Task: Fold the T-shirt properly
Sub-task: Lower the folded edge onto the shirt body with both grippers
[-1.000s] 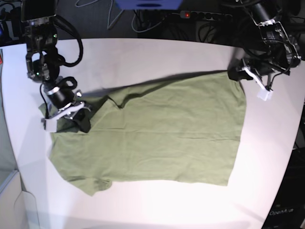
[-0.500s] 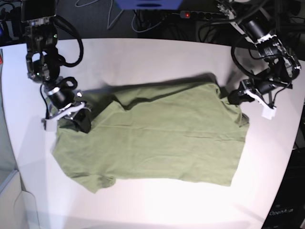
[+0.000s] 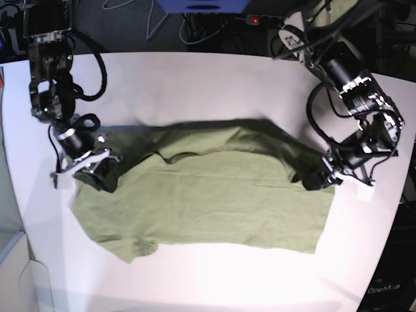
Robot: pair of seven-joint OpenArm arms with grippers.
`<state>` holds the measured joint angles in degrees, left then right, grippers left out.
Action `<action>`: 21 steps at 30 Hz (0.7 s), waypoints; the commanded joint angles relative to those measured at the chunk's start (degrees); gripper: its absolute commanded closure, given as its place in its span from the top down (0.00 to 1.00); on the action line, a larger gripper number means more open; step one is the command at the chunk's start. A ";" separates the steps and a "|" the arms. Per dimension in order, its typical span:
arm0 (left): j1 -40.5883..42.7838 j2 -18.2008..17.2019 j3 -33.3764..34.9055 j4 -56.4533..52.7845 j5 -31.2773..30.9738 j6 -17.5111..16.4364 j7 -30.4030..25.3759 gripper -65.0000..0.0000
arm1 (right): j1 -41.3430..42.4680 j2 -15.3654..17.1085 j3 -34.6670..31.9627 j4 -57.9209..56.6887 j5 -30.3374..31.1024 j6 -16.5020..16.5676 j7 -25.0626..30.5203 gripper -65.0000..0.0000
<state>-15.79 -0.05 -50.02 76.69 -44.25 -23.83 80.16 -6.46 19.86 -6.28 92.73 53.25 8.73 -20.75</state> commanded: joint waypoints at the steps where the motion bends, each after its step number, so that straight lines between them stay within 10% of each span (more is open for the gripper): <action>1: -0.69 -0.52 -1.72 0.72 -1.95 1.99 -0.16 0.06 | 0.88 0.58 0.35 0.85 -0.73 0.02 1.37 0.01; 7: -0.69 0.45 -6.99 0.72 -6.96 10.34 -0.16 0.06 | 2.63 -1.09 0.44 0.15 -6.00 0.02 1.28 0.01; 21: -1.04 0.01 -7.17 0.63 -5.38 10.43 -4.34 0.06 | 7.82 -1.00 0.44 -9.34 -6.00 0.28 1.54 0.01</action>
<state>-15.40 0.62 -57.47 76.51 -48.18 -13.23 76.05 0.30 18.11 -6.04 82.52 46.83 8.78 -20.82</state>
